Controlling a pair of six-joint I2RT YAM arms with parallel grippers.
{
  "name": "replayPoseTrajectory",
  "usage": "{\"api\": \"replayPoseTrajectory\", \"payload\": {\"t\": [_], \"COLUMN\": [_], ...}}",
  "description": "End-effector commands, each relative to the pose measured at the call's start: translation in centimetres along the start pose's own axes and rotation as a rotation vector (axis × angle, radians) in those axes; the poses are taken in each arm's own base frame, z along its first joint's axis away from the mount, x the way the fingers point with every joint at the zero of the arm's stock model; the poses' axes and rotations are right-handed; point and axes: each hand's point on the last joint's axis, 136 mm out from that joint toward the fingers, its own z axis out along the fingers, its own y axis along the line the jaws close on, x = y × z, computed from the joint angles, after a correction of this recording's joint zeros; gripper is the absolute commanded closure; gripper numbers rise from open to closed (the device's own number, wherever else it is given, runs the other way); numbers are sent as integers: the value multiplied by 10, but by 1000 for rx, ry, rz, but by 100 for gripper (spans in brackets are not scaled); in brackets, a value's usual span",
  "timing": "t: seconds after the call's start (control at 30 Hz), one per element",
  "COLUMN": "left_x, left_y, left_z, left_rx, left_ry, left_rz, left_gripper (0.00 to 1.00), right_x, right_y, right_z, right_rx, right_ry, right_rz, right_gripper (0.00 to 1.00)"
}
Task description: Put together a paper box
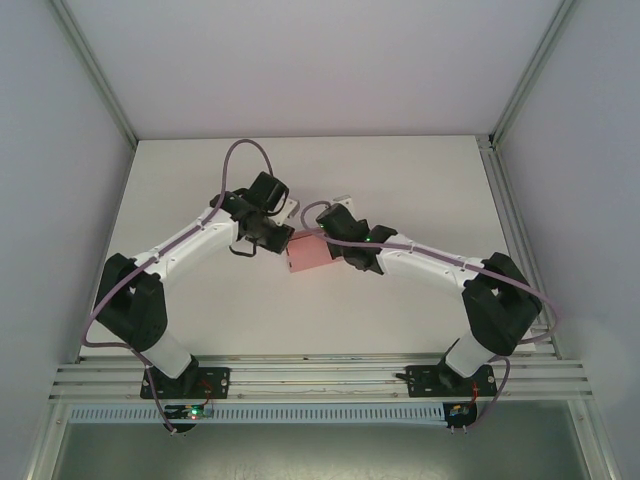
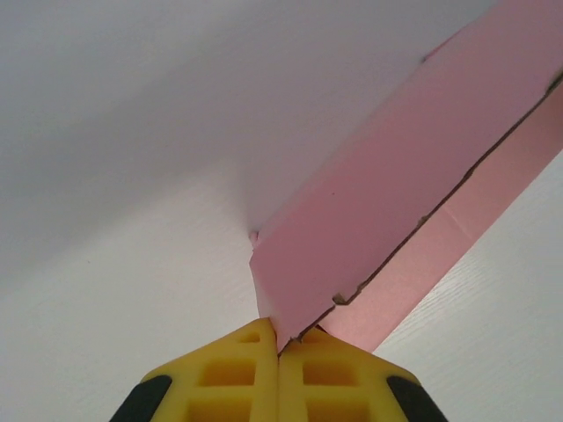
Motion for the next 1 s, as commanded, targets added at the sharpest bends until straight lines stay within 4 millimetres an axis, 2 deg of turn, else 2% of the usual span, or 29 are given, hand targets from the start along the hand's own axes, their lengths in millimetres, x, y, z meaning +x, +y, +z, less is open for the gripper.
{"api": "replayPoseTrajectory", "payload": {"t": [0.0,0.1,0.23,0.5,0.63,0.73,0.97], "left_x": [-12,-23,-30,-44,-43,-36,-4], "left_y": [-16,-21,-31,-40,-40,-33,4], "left_z": [-4,-5,-4,-19,-15,-9,-1], "left_rx": [158,284,382,469,486,437,178], "left_ry": [-30,-59,-56,-36,-9,14,76], "left_rz": [-158,-329,-438,-507,-520,-500,-384], "left_gripper": [100,100,100,100,100,100,100], "right_x": [21,27,34,47,49,50,50], "right_y": [-5,-1,7,16,14,14,11], "right_z": [5,8,9,12,14,13,13], "right_rx": [95,99,92,58,70,67,72], "right_ry": [43,46,39,57,61,59,58], "right_rz": [-58,-24,11,39,34,33,24], "right_gripper": [100,100,100,100,100,100,100]}}
